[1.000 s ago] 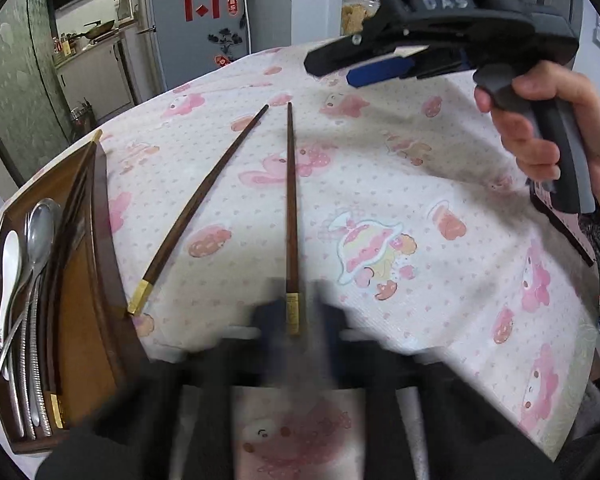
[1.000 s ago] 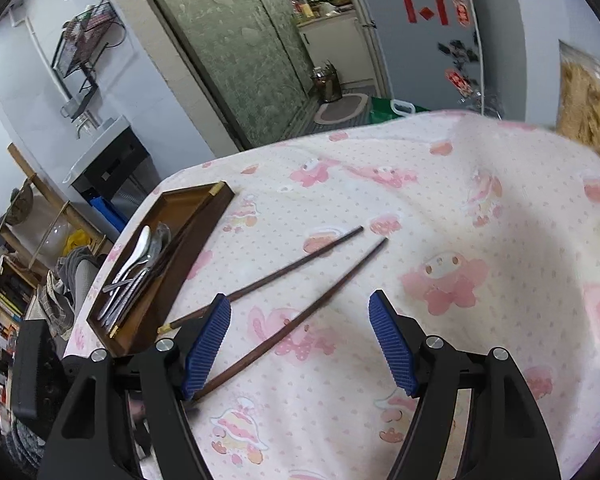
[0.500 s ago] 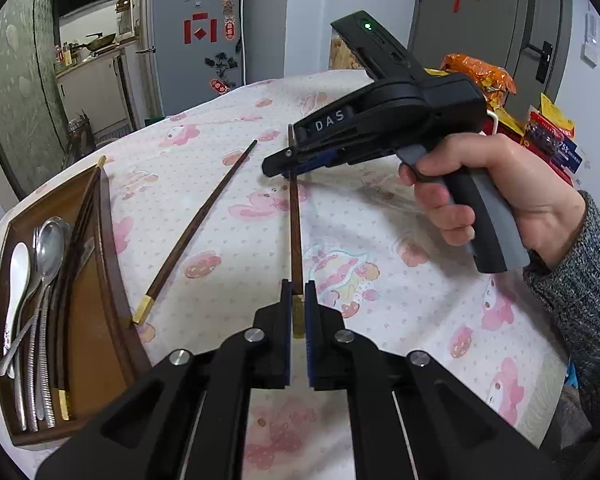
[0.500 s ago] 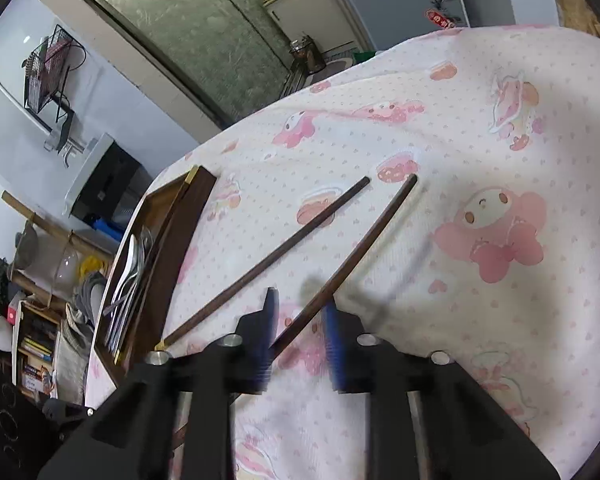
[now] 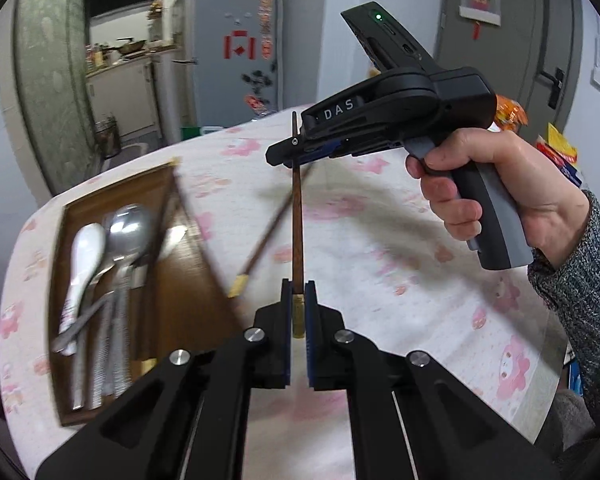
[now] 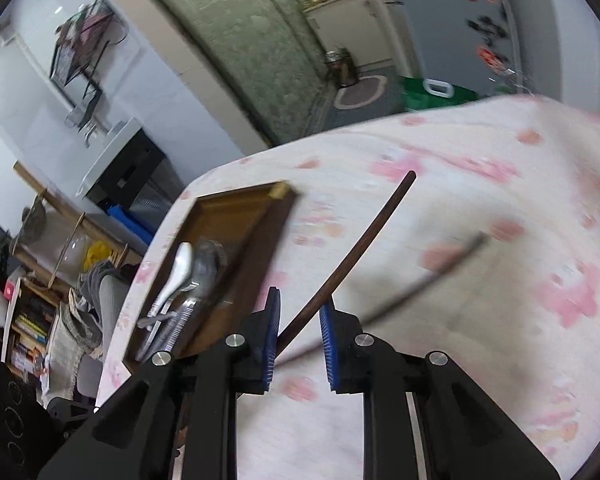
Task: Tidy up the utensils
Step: 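Carry the chopstick into the tray and open the left tool, then move the left tool to the last dark chopstick on the cloth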
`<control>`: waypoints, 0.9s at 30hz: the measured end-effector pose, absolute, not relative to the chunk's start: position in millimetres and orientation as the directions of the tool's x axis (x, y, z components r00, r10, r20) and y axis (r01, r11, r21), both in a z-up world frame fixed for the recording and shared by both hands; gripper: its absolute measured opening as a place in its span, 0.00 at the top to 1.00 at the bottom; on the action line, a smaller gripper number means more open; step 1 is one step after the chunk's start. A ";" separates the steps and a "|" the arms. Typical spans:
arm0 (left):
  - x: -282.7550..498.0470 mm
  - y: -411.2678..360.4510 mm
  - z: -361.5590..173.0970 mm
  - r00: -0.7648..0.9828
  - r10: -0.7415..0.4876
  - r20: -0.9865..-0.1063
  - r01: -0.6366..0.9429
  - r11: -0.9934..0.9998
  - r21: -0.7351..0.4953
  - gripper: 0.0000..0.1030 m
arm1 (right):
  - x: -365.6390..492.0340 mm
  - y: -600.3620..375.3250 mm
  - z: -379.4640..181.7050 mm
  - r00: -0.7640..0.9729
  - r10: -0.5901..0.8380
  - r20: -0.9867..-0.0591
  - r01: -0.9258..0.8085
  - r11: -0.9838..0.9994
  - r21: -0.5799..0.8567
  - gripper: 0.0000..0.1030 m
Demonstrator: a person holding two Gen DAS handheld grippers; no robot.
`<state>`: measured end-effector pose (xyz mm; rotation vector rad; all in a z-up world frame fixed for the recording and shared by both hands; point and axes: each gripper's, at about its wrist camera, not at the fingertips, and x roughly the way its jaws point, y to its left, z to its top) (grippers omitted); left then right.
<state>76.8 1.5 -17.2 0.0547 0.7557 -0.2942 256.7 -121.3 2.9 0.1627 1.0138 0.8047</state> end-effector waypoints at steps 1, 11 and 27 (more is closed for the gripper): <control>74.6 10.1 -16.5 0.693 -0.234 -0.682 0.269 0.961 -0.057 0.94 | 255.7 -110.9 4.2 0.268 0.669 -0.693 -0.534 0.702 0.471 0.81; 70.5 87.2 -30.3 0.687 -0.122 -0.717 0.125 0.991 -0.049 0.93 | 259.8 0.6 -7.8 0.187 0.676 -0.713 -0.611 0.648 0.454 0.81; 93.7 108.8 -48.7 0.670 -0.025 -0.742 0.050 0.999 0.012 0.64 | 257.6 -42.2 19.0 0.283 0.687 -0.669 -0.627 0.660 0.413 0.38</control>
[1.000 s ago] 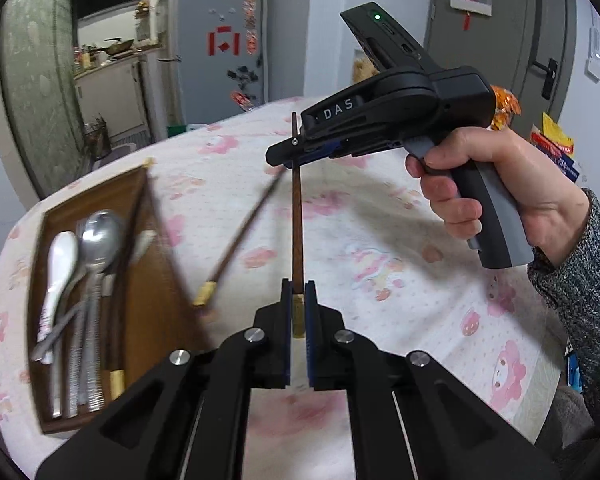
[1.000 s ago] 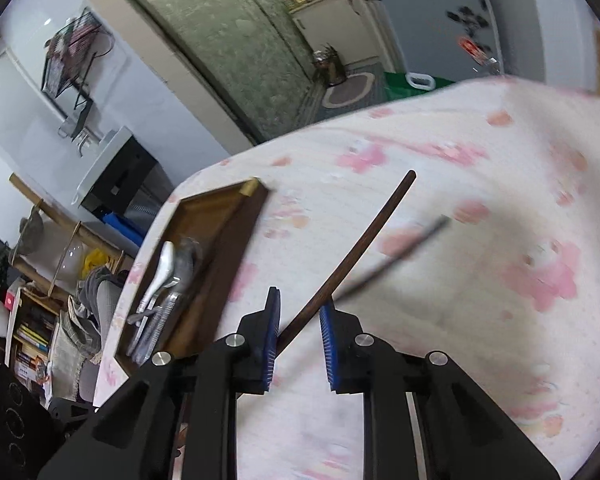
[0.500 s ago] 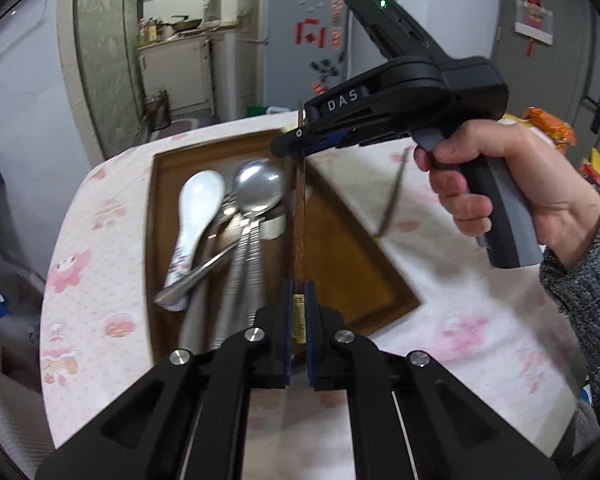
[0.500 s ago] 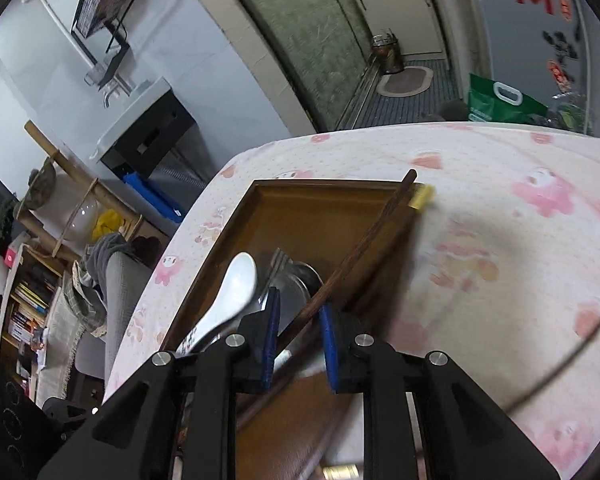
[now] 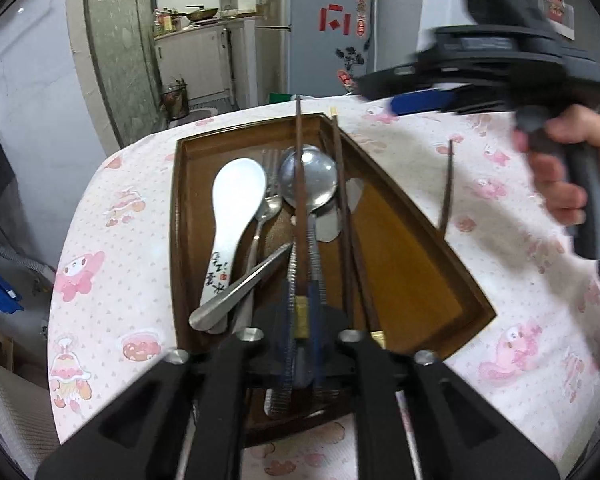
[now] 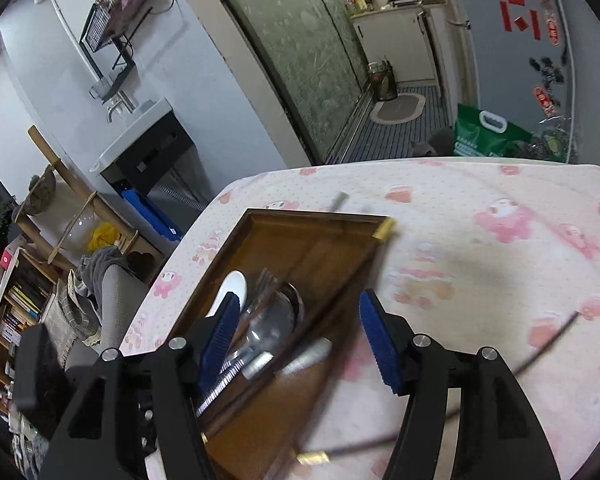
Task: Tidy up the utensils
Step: 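Move the left tool to the last dark chopstick on the cloth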
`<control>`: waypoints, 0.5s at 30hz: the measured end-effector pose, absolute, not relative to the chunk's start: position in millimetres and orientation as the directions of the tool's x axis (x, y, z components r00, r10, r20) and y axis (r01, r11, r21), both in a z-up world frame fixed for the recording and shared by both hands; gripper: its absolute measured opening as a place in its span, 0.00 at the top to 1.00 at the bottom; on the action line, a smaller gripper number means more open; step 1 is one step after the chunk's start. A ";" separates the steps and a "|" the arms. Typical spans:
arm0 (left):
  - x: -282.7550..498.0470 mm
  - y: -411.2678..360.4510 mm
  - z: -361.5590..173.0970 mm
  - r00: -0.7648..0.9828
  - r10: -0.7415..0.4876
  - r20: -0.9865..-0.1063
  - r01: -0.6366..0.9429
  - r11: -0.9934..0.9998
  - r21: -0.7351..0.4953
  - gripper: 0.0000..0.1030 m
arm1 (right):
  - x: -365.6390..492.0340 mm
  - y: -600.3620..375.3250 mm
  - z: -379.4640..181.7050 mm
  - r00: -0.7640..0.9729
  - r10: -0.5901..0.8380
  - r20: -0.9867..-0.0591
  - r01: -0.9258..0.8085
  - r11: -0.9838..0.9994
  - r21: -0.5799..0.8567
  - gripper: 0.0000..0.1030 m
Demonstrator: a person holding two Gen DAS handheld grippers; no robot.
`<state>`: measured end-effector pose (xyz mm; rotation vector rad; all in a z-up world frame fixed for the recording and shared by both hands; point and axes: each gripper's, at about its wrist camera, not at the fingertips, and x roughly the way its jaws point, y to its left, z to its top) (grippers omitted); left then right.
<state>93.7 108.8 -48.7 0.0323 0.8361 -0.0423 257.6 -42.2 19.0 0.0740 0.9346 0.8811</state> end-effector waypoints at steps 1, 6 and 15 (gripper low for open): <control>90.6 108.2 -47.7 0.681 -0.012 -0.733 0.038 0.999 0.020 0.42 | 254.4 -50.7 20.1 0.290 0.687 -0.666 -0.630 0.661 0.408 0.35; 77.2 94.3 -29.9 0.721 -0.040 -0.691 0.074 0.997 0.020 0.27 | 241.7 -102.3 24.7 0.323 0.689 -0.649 -0.635 0.666 0.391 0.33; 103.2 -0.3 -15.0 0.676 -0.248 -0.693 0.342 0.940 -0.003 0.27 | 252.5 -186.3 21.6 0.384 0.680 -0.625 -0.554 0.711 0.433 0.33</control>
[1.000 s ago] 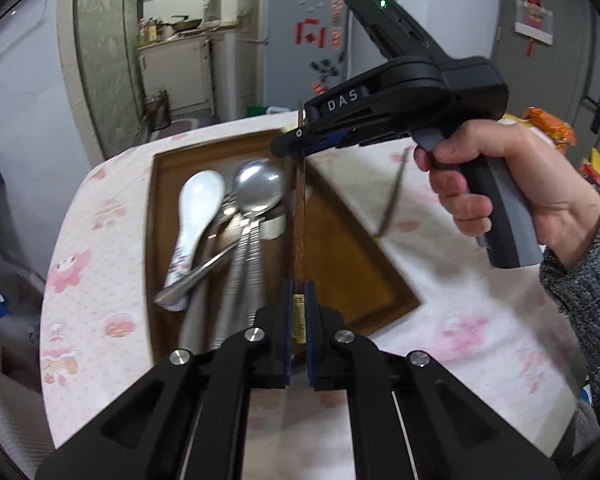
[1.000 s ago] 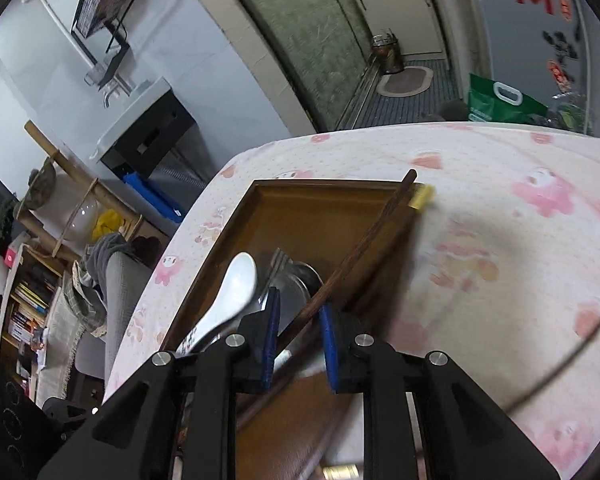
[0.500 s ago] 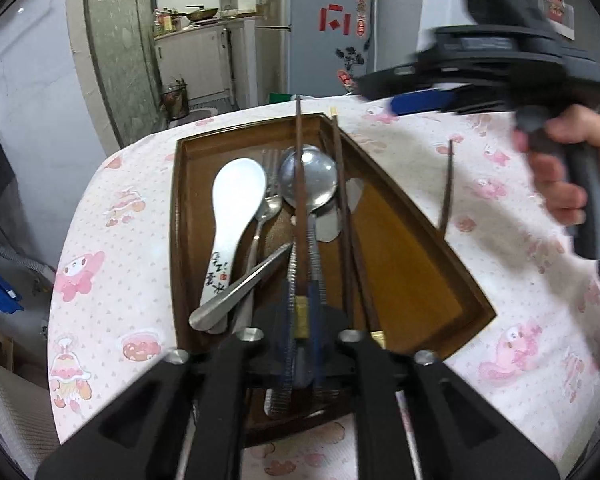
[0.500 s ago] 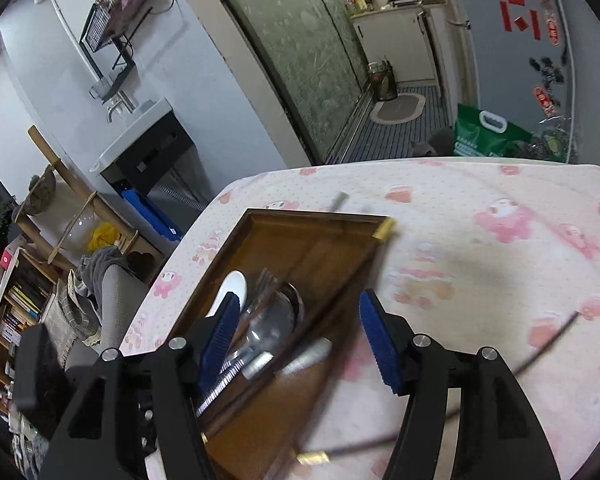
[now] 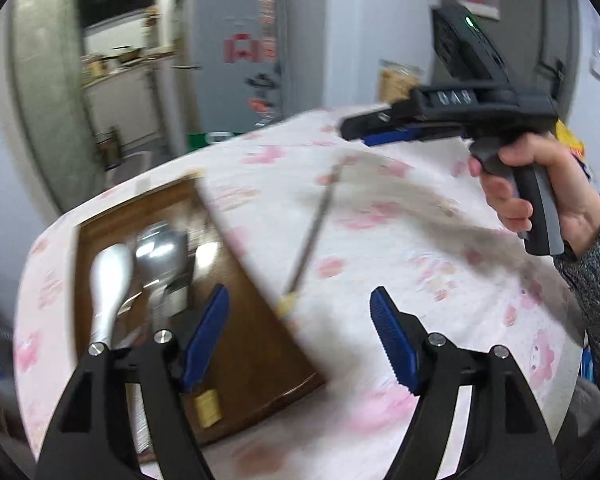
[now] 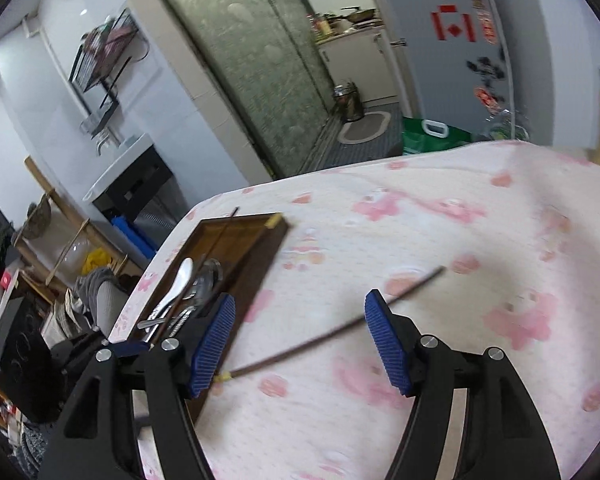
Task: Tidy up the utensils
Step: 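Move the left tool to the last dark chopstick on the cloth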
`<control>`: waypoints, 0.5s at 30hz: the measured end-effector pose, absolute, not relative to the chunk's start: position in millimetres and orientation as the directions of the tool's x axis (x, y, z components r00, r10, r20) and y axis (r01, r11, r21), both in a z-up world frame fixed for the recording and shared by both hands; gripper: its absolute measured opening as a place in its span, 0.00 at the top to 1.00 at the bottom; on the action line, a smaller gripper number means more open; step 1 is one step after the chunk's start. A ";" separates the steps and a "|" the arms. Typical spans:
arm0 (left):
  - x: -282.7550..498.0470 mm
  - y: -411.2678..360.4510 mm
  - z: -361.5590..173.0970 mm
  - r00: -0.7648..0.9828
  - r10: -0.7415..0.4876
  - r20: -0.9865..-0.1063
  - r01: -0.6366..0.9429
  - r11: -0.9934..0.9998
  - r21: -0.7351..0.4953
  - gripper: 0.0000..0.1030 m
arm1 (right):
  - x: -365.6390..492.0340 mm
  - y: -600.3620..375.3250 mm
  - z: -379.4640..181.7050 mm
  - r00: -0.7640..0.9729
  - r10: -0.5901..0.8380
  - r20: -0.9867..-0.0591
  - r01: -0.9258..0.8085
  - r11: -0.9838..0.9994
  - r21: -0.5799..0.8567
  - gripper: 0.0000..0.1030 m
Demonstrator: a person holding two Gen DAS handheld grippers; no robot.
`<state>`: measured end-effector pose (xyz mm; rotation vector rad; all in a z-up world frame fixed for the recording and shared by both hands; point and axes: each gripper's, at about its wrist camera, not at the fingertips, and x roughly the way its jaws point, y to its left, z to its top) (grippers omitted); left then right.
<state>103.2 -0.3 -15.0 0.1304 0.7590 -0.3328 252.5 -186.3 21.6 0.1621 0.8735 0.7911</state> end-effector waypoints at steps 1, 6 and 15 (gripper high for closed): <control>112.0 -11.9 -19.2 0.664 -0.254 -0.704 0.361 0.933 0.003 0.27 | 253.7 -192.4 20.7 0.387 0.678 -0.625 -0.549 0.714 0.434 0.33; 156.5 -40.6 -44.2 0.581 -0.287 -0.762 0.399 0.916 -0.040 0.27 | 261.0 -217.7 11.0 0.394 0.662 -0.638 -0.522 0.732 0.437 0.33; 195.4 -32.3 -67.5 0.510 -0.211 -0.834 0.303 0.951 -0.056 0.27 | 271.8 -224.4 -3.7 0.371 0.676 -0.637 -0.502 0.723 0.474 0.33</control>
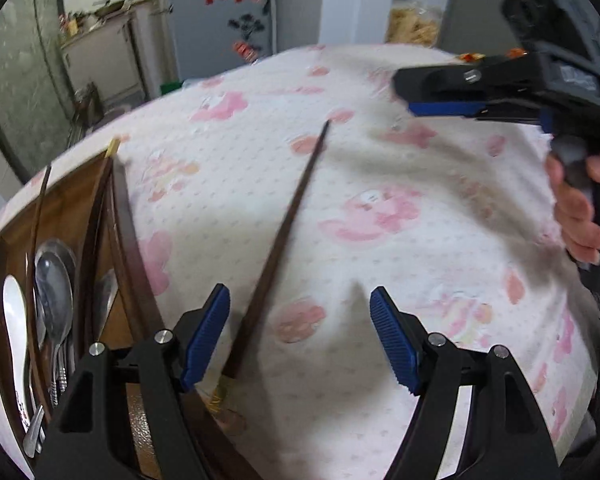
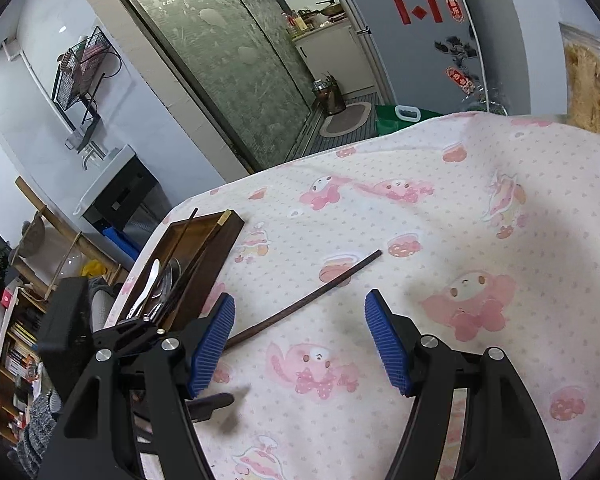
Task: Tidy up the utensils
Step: 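Move the left tool to the last dark chopstick on the cloth, then grasp the last chopstick with the left tool and lift it, then lay the chopstick in the tray beside the others and open the left tool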
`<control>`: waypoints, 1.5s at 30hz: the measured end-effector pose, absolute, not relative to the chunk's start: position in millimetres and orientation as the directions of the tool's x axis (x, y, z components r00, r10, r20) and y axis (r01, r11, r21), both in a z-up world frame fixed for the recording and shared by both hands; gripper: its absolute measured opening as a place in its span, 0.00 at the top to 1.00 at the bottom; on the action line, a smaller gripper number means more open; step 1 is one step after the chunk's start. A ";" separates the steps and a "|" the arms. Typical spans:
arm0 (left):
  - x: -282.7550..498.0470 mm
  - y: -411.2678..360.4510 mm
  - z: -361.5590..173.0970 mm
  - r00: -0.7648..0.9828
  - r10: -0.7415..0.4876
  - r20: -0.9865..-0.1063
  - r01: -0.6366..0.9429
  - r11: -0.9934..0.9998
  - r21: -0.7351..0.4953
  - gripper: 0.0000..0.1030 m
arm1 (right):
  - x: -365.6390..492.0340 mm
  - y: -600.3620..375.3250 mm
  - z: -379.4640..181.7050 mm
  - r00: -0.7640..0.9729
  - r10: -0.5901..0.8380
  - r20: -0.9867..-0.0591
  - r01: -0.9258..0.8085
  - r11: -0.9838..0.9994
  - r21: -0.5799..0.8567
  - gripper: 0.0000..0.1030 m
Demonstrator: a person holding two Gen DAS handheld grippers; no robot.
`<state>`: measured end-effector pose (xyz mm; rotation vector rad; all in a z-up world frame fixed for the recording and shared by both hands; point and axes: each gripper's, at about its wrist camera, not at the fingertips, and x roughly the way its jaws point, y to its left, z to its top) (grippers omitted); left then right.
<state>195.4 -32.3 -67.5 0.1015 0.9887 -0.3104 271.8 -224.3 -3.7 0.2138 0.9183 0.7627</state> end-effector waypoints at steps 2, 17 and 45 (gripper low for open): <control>194.7 -32.7 -68.1 0.509 -0.203 -0.836 0.306 0.951 -0.044 0.26 | 271.1 -220.7 -4.3 0.368 0.676 -0.638 -0.508 0.721 0.471 0.33; 172.6 -42.2 -62.2 0.544 -0.218 -0.810 0.296 0.953 -0.058 0.94 | 278.8 -184.9 -39.8 0.269 0.678 -0.684 -0.419 0.722 0.551 0.34; 92.2 72.4 -18.7 0.657 -0.151 -0.739 0.150 0.986 -0.068 0.94 | 254.4 -22.5 -4.3 0.229 0.701 -0.676 -0.555 0.664 0.501 0.84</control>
